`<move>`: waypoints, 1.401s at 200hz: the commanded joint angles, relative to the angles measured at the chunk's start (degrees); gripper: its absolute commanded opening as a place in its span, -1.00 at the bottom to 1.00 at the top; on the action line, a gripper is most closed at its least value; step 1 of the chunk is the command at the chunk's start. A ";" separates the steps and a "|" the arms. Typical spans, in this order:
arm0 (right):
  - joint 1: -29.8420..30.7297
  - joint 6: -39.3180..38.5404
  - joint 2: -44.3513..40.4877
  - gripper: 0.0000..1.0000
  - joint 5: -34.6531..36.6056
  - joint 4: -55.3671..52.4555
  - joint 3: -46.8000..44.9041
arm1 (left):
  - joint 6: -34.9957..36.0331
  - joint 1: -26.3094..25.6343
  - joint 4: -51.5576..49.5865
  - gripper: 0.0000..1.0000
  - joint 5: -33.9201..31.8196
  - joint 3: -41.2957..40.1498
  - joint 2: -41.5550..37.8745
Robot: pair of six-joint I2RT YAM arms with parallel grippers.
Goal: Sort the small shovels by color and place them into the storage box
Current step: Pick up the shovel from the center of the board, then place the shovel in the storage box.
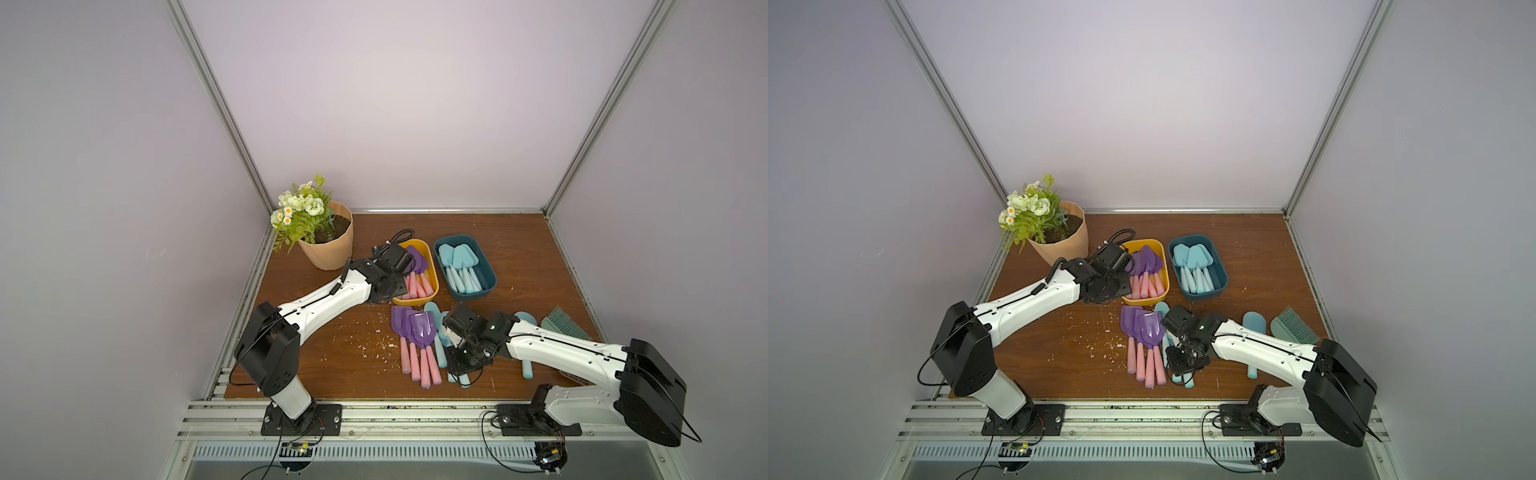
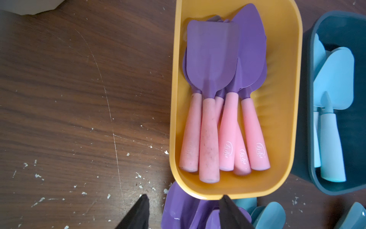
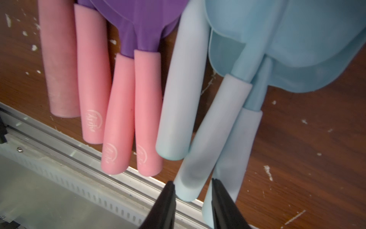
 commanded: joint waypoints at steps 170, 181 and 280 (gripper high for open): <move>0.73 2.54 1.34 -0.80 12.40 -3.11 1.89 | -0.57 -0.16 -0.47 0.19 -0.59 0.56 -1.79; 0.73 3.17 -0.29 -0.82 14.06 -5.35 3.67 | -0.59 -0.20 -0.47 0.19 -0.69 1.04 -1.46; -18.81 -14.32 10.59 -0.77 20.94 -12.60 35.79 | -1.45 -0.20 6.77 0.19 0.93 -3.75 -1.63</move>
